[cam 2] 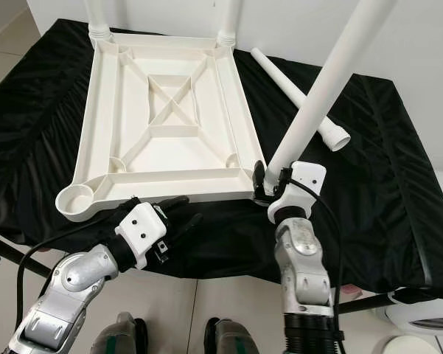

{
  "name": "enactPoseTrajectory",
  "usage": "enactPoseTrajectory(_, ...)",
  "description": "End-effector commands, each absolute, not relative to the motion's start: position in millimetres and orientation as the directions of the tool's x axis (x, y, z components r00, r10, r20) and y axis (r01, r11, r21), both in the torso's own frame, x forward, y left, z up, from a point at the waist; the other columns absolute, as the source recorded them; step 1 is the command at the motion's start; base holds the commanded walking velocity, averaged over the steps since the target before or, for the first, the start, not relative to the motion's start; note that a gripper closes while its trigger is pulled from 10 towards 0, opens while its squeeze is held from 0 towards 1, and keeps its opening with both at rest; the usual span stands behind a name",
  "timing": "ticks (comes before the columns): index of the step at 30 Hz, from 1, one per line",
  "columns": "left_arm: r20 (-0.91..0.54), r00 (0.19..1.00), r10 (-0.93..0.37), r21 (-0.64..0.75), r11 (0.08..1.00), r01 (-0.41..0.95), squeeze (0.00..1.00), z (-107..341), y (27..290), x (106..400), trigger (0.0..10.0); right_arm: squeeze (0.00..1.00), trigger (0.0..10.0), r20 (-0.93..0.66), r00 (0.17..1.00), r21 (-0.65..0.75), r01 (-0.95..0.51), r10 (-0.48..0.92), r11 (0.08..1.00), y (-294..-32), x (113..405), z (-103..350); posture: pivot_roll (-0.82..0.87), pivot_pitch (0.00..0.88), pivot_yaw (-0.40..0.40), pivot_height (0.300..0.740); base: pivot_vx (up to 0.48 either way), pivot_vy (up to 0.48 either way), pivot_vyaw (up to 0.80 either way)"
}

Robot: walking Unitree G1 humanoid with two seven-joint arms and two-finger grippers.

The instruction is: Building children table

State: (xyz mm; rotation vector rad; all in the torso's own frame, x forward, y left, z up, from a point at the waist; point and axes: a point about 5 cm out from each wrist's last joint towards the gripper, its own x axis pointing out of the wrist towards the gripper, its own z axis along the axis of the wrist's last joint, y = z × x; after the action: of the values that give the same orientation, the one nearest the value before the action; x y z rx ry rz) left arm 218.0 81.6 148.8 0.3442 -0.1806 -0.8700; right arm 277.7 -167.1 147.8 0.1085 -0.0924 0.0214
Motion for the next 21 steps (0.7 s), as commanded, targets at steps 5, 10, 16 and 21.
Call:
enactPoseTrajectory(5, 0.024, 0.647, -0.762, 0.361, 0.61, 0.705, 0.0, 148, 80, 217, 10.0, 0.0, 10.0, 0.116, 0.966, 0.044, -0.237, 0.231, 0.971, -184, 276, 150, 0.04, 0.076, -0.088, 0.74, 0.0, 0.0, 0.0)
enactPoseTrajectory(10, 0.024, 0.647, -0.762, 0.363, 0.609, 0.705, 0.0, 148, 80, 218, 10.0, 0.0, 10.0, 0.127, 0.911, -0.035, -0.392, 0.393, 0.919, -195, 276, 159, 0.04, 0.074, -0.085, 0.74, 0.0, 0.0, 0.0)
enactPoseTrajectory(16, 0.027, 0.646, -0.763, 0.362, 0.609, 0.705, 0.0, 149, 79, 219, 10.0, 0.0, 10.0, 0.102, 0.844, -0.097, -0.519, 0.527, 0.849, -207, 278, 169, 0.04, 0.069, -0.082, 0.74, 0.0, 0.0, 0.0)
enactPoseTrajectory(21, 0.027, 0.647, -0.762, 0.363, 0.61, 0.704, 0.0, 148, 79, 220, 10.0, 0.0, 10.0, 0.064, 0.804, -0.164, -0.576, 0.591, 0.801, -222, 288, 179, 0.03, 0.069, -0.08, 0.74, 0.0, 0.0, 0.0)
